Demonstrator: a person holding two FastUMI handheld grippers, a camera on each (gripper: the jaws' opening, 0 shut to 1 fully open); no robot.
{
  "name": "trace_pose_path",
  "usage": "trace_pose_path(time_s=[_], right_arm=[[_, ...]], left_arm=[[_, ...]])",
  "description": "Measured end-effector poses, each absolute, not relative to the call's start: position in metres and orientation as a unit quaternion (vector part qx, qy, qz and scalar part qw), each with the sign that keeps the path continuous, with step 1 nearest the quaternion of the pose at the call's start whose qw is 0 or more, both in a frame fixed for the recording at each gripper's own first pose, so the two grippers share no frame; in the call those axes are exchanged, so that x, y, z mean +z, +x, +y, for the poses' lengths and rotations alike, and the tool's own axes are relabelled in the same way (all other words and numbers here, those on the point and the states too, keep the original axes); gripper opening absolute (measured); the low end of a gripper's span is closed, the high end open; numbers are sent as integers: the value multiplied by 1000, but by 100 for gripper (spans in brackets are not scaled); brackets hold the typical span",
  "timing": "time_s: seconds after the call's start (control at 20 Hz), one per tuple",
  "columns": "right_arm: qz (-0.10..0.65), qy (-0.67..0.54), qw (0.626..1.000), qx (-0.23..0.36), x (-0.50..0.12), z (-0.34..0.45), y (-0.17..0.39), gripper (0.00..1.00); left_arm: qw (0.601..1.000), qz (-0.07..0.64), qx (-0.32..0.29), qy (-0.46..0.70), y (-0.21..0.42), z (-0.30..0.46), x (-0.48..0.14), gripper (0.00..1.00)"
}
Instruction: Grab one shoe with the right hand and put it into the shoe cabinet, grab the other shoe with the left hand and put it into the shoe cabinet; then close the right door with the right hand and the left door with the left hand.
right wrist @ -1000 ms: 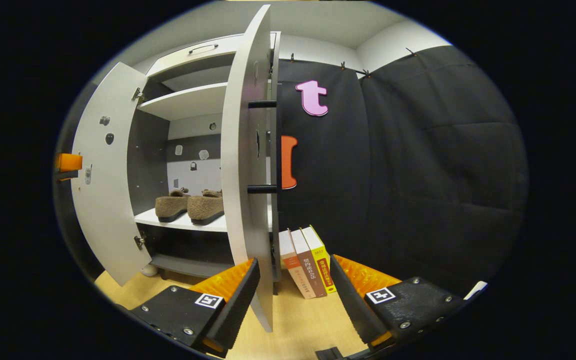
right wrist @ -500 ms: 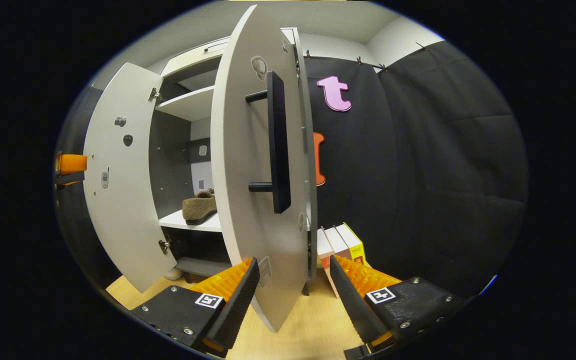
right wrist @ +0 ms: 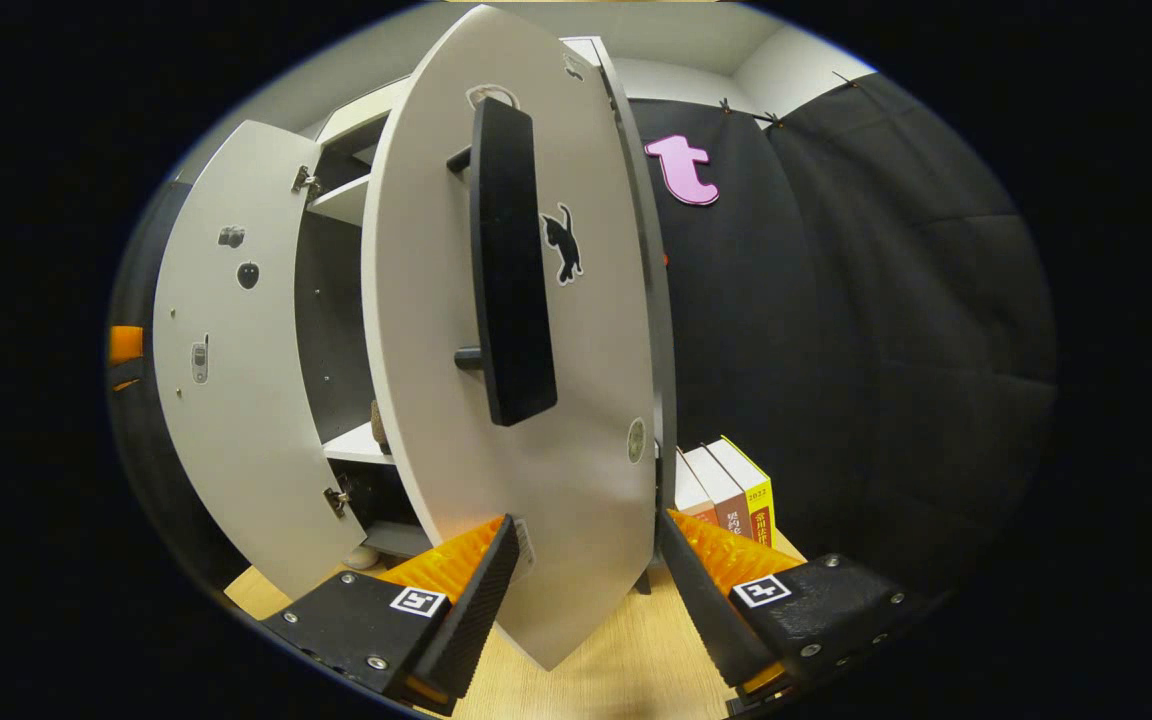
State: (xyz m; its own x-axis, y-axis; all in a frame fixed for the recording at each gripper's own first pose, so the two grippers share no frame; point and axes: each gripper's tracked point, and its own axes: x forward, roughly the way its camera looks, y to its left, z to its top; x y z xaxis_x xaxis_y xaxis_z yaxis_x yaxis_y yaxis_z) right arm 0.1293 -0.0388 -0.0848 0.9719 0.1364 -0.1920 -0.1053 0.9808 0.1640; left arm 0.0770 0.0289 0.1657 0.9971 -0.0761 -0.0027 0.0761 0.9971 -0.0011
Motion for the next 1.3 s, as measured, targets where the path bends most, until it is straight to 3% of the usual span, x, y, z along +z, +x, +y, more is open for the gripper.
trace_pose_path(time_s=[0.15, 0.2, 0.45, 0.5, 0.6, 0.8, 1.3], right_arm=[[107, 78, 988, 74, -90, -29, 136, 89], [108, 79, 988, 77, -90, -26, 137, 90], [115, 77, 986, 95, -95, -10, 141, 91], [116, 74, 986, 97, -95, -7, 140, 91], [117, 69, 986, 100, -95, -4, 141, 91], [119, 72, 985, 103, -95, -7, 140, 91], [120, 74, 985, 97, -94, -7, 139, 91]], left_arm=[[1000, 0, -29, -1, 72, 38, 164, 99], [1000, -2, -27, -1, 71, 41, 165, 94], [1000, 6, 0, 0, 72, 74, 147, 94], [1000, 9, 6, -1, 73, 82, 142, 99], [1000, 15, 19, -4, 76, 98, 130, 94], [998, 24, 54, -11, 86, 139, 110, 97], [997, 34, 75, -5, 143, 190, 67, 97]])
